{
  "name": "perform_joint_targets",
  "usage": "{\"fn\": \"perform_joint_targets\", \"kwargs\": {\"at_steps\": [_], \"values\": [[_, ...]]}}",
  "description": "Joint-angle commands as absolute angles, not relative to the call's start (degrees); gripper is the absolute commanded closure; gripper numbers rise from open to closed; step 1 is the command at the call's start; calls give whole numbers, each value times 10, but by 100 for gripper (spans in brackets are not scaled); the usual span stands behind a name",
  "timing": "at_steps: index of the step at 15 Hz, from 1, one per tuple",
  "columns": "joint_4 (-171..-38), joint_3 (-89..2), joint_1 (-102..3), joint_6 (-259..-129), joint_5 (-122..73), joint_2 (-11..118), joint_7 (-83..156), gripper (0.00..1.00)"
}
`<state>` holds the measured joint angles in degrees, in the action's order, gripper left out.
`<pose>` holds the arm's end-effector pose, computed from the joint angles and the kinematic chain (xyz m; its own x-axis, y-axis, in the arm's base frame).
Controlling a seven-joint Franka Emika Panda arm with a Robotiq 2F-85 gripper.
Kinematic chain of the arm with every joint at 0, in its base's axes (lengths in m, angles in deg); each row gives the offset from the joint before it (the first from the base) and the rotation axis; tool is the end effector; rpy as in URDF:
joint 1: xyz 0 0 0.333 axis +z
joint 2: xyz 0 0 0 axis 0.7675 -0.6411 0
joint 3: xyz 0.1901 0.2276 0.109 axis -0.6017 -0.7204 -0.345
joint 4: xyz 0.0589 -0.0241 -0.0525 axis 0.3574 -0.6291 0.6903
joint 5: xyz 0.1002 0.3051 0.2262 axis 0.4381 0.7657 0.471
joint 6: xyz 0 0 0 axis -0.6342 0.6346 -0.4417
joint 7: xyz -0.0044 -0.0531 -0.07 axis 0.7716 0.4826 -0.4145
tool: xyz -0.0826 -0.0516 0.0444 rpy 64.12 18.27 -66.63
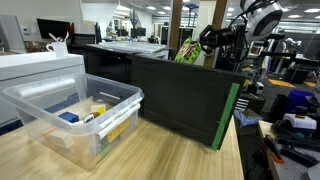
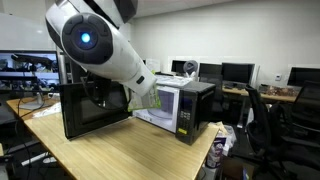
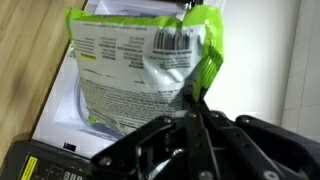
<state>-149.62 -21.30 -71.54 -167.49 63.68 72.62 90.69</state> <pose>0.3766 -0.3016 0.3535 0.5629 -0.8184 0.1159 -0.1512 -0.2398 -0.9590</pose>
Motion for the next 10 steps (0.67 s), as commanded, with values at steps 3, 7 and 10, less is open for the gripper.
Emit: {"fn": "perform_joint_targets", "kwargs": {"at_steps": [3,7,10], "values": [[-1468,-215,-739,-1566,705,618,940,99],[-1423,-222,-745,-1511,722,553,982,99],[-1379,-229,-746,-1485,733,514,999,99]]}}
